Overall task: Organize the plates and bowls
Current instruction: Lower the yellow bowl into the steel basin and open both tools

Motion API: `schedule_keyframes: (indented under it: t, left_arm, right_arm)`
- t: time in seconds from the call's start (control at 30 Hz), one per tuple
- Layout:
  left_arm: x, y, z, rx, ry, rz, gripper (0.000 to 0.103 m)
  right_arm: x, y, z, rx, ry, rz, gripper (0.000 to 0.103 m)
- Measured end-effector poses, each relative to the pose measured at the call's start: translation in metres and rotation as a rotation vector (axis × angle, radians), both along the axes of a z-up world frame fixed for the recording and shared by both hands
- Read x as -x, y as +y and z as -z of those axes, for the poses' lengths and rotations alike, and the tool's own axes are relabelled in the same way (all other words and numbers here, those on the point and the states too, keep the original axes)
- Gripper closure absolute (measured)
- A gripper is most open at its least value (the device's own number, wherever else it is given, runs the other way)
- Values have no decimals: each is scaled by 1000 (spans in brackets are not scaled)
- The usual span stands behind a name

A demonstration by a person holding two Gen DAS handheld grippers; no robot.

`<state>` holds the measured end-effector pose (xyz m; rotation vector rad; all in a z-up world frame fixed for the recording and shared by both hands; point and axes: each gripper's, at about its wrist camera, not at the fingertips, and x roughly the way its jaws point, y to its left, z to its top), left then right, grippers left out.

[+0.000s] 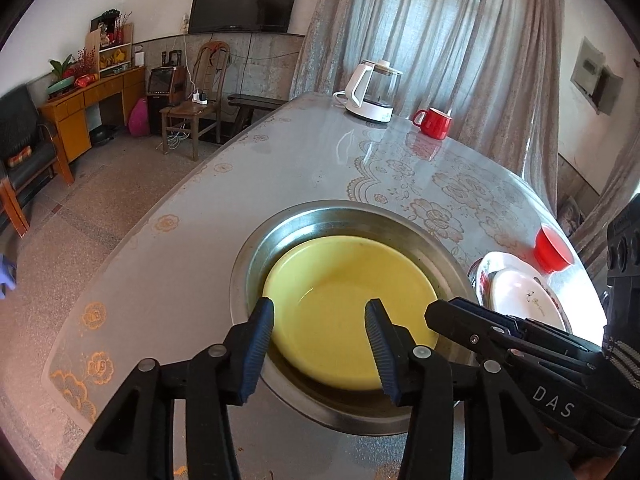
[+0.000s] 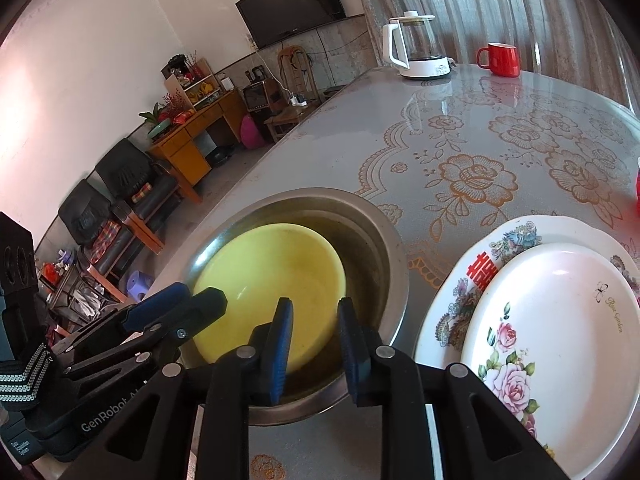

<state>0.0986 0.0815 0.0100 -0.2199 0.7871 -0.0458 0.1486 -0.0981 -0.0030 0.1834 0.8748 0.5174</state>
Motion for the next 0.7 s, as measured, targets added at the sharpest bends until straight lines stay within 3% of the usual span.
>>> schedule_keyframes:
  t: [0.23, 0.7]
  left_arm:
    - [7, 5, -7, -24, -25, -45, 48]
    - [14, -4, -13, -35, -25, -33, 48]
  right_arm:
    - [3, -7, -1, -22, -5, 5, 78]
    - [12, -16, -5, -52, -21, 14, 73]
